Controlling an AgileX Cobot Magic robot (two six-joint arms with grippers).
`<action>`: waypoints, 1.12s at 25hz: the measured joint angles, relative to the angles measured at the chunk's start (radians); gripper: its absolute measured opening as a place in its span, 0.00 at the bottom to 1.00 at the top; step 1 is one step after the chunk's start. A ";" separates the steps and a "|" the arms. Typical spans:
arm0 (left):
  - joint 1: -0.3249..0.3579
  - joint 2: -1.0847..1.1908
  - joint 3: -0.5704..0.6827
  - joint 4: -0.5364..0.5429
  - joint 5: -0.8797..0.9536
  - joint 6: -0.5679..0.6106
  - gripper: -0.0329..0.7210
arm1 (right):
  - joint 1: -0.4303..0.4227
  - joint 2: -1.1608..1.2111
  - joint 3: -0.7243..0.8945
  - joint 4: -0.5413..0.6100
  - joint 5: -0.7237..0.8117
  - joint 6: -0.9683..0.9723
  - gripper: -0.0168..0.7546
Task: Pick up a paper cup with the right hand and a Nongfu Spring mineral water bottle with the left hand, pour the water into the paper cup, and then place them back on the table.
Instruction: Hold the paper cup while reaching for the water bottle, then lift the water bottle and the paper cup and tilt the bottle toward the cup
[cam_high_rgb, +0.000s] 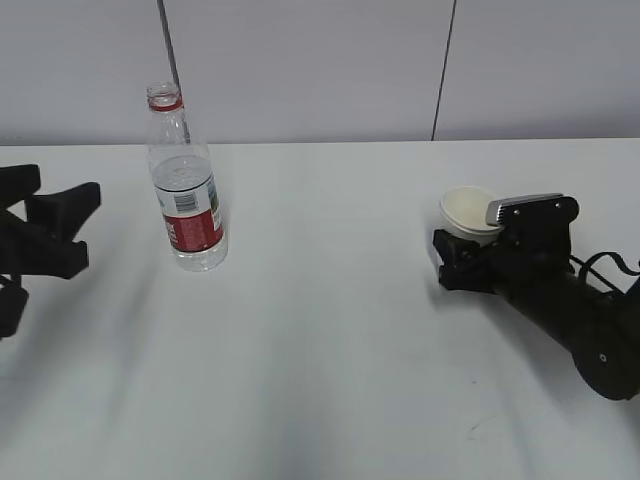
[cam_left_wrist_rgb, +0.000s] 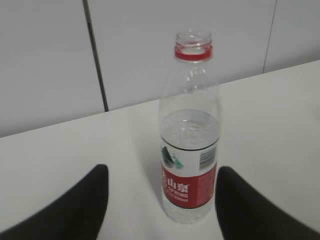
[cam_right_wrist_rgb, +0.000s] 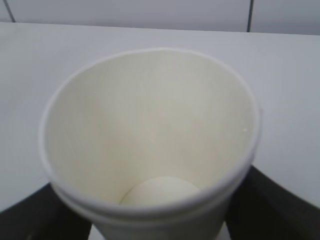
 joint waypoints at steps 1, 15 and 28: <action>-0.006 0.033 0.000 0.000 -0.032 0.000 0.65 | 0.000 0.000 0.000 -0.015 0.000 0.000 0.70; -0.011 0.472 -0.079 0.039 -0.402 -0.001 0.78 | 0.000 0.000 0.000 -0.074 -0.002 0.000 0.70; -0.011 0.700 -0.301 0.070 -0.409 -0.051 0.78 | 0.000 0.000 0.000 -0.131 -0.002 -0.002 0.70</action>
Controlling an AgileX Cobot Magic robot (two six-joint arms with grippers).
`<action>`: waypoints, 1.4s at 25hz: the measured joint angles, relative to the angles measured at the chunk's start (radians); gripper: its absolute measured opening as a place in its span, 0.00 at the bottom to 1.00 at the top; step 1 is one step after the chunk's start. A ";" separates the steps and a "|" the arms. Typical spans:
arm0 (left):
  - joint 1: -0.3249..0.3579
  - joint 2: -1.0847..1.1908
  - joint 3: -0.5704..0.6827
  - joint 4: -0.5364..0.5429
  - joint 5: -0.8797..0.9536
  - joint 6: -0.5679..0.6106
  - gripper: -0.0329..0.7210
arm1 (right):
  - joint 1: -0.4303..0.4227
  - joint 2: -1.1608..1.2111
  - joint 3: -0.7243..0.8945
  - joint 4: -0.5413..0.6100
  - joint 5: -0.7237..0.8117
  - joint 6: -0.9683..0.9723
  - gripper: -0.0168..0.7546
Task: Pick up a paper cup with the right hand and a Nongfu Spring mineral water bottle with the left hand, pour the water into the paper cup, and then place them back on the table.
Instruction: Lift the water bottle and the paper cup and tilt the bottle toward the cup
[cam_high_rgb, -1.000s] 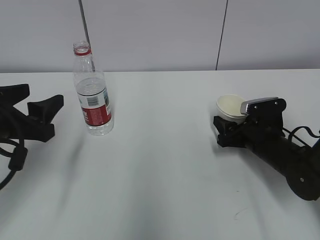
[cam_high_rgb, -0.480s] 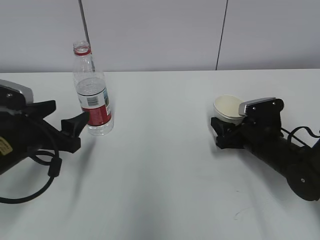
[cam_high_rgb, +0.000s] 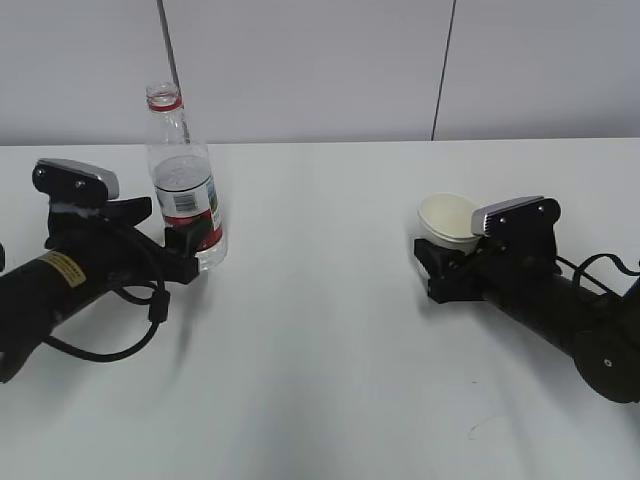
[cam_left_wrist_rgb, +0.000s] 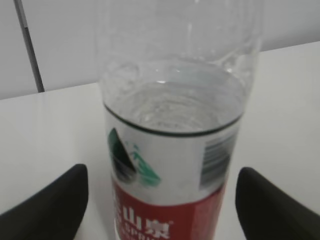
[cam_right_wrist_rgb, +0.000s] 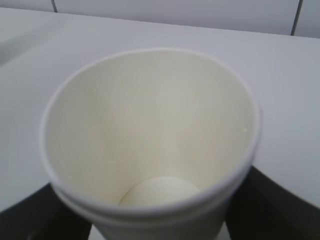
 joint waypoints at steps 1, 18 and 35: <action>0.000 0.016 -0.021 0.000 0.000 -0.004 0.78 | 0.000 0.000 0.000 -0.002 0.000 0.000 0.70; -0.001 0.128 -0.173 0.017 0.000 -0.038 0.61 | 0.000 0.000 -0.001 -0.077 0.000 0.000 0.69; -0.001 0.038 -0.173 0.027 0.049 0.132 0.57 | 0.000 0.000 -0.028 -0.361 -0.003 0.084 0.69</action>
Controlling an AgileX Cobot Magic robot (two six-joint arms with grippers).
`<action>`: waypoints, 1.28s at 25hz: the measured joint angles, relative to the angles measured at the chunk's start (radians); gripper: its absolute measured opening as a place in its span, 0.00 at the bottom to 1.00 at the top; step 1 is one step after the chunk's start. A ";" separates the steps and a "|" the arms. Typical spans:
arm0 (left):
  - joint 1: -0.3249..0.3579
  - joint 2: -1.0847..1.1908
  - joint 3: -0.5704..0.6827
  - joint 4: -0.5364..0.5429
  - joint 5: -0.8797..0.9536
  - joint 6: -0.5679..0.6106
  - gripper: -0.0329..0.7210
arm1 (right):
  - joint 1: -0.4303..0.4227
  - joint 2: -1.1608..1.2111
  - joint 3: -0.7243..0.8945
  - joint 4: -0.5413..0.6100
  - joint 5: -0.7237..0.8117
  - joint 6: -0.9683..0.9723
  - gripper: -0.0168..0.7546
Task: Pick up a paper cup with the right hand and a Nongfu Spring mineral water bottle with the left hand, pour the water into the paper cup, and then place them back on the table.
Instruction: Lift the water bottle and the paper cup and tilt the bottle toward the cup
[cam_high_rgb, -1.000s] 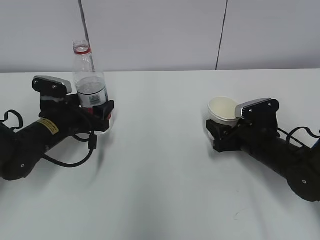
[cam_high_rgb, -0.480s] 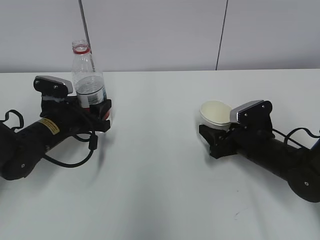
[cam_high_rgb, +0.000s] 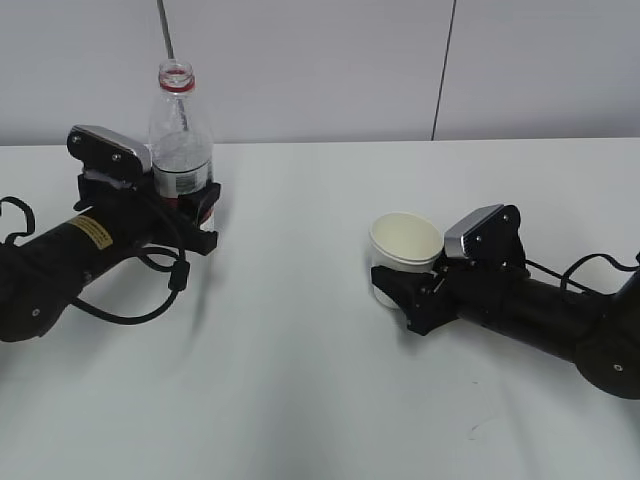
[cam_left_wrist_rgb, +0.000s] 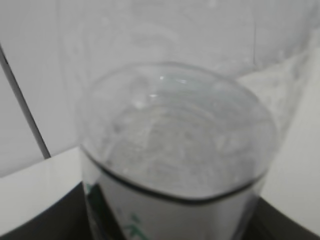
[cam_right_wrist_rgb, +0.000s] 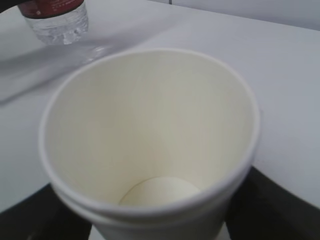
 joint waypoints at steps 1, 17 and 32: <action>0.000 -0.011 0.000 0.000 0.001 0.017 0.57 | 0.000 0.000 -0.006 -0.015 0.002 0.013 0.69; 0.000 -0.126 0.005 0.001 0.174 0.417 0.57 | 0.113 -0.046 -0.149 -0.181 0.123 0.144 0.69; 0.000 -0.219 0.005 -0.007 0.264 0.732 0.57 | 0.203 -0.046 -0.272 -0.212 0.200 0.250 0.69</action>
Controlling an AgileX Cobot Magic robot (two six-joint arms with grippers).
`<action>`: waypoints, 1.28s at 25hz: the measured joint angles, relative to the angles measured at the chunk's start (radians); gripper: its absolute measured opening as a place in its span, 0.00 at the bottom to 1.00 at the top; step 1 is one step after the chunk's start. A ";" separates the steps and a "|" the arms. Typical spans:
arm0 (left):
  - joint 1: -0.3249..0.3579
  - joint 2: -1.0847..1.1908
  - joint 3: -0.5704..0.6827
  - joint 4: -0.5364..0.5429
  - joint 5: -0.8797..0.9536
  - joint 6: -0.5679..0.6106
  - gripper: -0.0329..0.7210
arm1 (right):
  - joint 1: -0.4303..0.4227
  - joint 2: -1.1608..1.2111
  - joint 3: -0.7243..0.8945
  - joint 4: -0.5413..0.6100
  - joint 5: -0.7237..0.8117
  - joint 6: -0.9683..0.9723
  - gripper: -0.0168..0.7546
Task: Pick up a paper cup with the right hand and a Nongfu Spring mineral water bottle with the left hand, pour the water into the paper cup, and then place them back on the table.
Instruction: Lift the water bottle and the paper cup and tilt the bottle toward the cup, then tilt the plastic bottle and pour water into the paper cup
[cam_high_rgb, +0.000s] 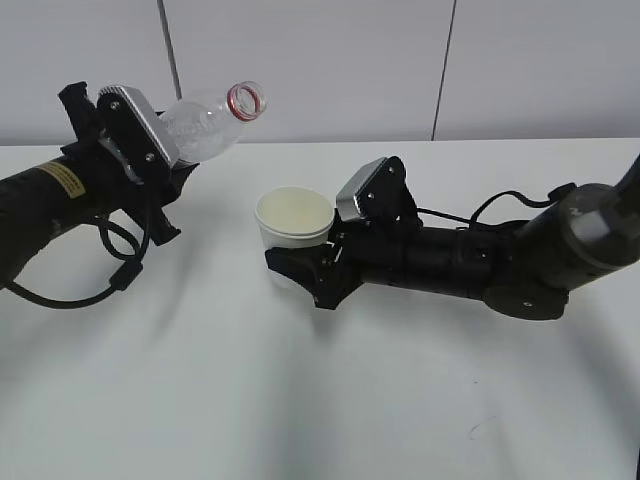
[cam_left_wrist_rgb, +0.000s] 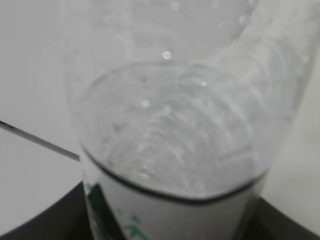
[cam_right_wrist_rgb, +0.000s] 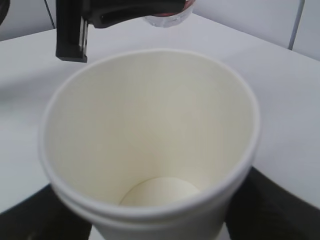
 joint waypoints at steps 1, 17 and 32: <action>0.000 -0.008 0.000 -0.002 0.011 0.024 0.57 | 0.002 0.000 -0.004 0.000 0.000 0.006 0.69; 0.000 -0.051 0.000 -0.059 0.056 0.314 0.57 | 0.004 0.000 -0.012 -0.037 0.035 0.052 0.69; 0.000 -0.051 0.000 -0.105 0.056 0.486 0.57 | 0.004 0.000 -0.012 -0.053 0.035 0.057 0.69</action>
